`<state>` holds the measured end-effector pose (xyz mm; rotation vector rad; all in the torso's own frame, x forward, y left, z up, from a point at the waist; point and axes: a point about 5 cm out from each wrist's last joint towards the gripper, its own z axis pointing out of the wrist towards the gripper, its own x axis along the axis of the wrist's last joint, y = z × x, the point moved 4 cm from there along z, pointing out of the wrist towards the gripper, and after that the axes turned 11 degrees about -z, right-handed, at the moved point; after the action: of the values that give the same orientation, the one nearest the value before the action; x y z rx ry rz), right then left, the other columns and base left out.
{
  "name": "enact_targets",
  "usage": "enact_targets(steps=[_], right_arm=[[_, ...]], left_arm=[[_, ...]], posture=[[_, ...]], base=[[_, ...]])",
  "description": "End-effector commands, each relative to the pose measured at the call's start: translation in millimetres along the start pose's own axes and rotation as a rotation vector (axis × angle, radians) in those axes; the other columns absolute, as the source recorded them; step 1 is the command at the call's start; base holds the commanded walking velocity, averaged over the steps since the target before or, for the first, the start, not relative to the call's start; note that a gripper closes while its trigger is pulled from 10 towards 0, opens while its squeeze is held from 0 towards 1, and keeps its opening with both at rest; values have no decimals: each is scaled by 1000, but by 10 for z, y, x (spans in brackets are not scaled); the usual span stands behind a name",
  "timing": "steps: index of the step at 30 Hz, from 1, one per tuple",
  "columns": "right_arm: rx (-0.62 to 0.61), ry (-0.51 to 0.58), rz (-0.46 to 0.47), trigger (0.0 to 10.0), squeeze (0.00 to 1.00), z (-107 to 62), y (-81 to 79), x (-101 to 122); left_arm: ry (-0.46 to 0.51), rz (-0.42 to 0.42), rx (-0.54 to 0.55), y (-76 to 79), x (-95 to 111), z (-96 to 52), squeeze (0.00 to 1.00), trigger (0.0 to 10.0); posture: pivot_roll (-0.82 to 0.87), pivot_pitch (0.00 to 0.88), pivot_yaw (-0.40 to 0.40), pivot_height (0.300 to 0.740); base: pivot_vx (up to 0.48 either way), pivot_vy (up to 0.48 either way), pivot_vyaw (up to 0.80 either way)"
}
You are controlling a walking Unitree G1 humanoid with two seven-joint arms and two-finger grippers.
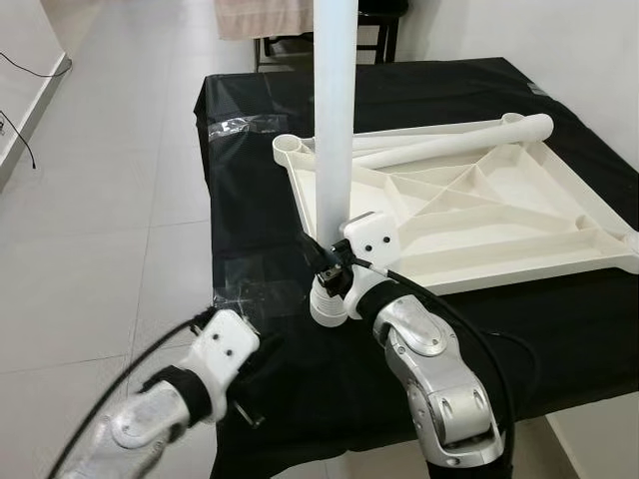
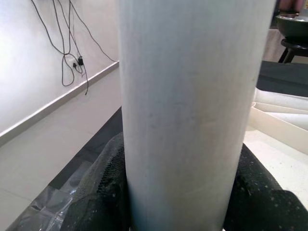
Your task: Building children table
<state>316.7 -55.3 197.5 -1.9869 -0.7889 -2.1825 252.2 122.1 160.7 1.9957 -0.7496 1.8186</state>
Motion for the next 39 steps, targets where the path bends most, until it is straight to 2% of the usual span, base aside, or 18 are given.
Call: enact_targets(steps=[1, 7, 12, 17, 19, 20, 22, 23, 29, 30, 33, 34, 35, 37, 39], right_arm=[[-69, -298, 47, 10000, 0, -170, 162, -711], [-15, -265, 85, 10000, 0, -249, 230, -732], [49, -247, 91, 10000, 0, -279, 243, -750], [103, -198, 156, 10000, 0, -287, 218, -712], [175, -121, 194, 10000, 0, -305, 162, -618], [189, -81, 249, 10000, 0, -318, 169, -583], [189, -81, 249, 10000, 0, -318, 169, -583], [203, -38, 299, 10000, 0, -332, 190, -543], [228, 91, 321, 10000, 0, -340, 327, -373], [229, 141, 335, 10000, 0, -314, 388, -265], [229, 180, 346, 10000, 0, -293, 437, -179], [234, 278, 385, 10000, 0, -241, 546, 38], [234, 278, 385, 10000, 0, -241, 546, 38], [236, 346, 416, 10000, 0, -208, 622, 186], [235, 366, 427, 10000, 0, -198, 647, 229]], left_arm=[[12, -6, 6, -73, 52, -27, 0, 10000], [41, 11, 14, -163, 163, -28, 0, 10000], [64, -1, 1, -150, 212, 3, 0, 10000], [84, -32, -23, -88, 247, 35, 0, 10000], [88, -47, -30, -73, 250, 40, 0, 10000], [86, -52, -34, -60, 241, 44, 0, 10000], [86, -52, -34, -60, 241, 44, 0, 10000], [85, -56, -40, -47, 234, 49, 0, 10000], [96, -62, -53, -41, 270, 64, 0, 10000], [120, -70, -49, -84, 342, 71, 0, 10000], [141, -77, -46, -120, 403, 77, 0, 10000], [213, -89, -48, -223, 622, 98, 0, 10000], [213, -89, -48, -223, 622, 98, 0, 10000], [266, -95, -61, -276, 787, 114, 0, 10000], [281, -97, -67, -285, 834, 119, 0, 10000]], posture=[[89, 182, -43, 740], [85, 181, -33, 740], [81, 176, -32, 740], [80, 175, -34, 740], [77, 175, -33, 740], [77, 173, -34, 740], [77, 173, -34, 740], [77, 173, -34, 740], [79, 164, -29, 740], [77, 155, -27, 740], [78, 153, -29, 740], [77, 137, -30, 740], [77, 137, -30, 740], [73, 130, -30, 740], [73, 130, -30, 740]], base=[[0, 0, 0], [0, 0, 0], [0, 0, 0], [0, 0, 0], [0, 0, 0], [0, 0, 0], [0, 0, 0], [0, 0, 0], [0, 0, 0], [0, 0, 0], [0, 0, 0], [0, 0, 0], [0, 0, 0], [0, 0, 0], [0, 0, 0]])
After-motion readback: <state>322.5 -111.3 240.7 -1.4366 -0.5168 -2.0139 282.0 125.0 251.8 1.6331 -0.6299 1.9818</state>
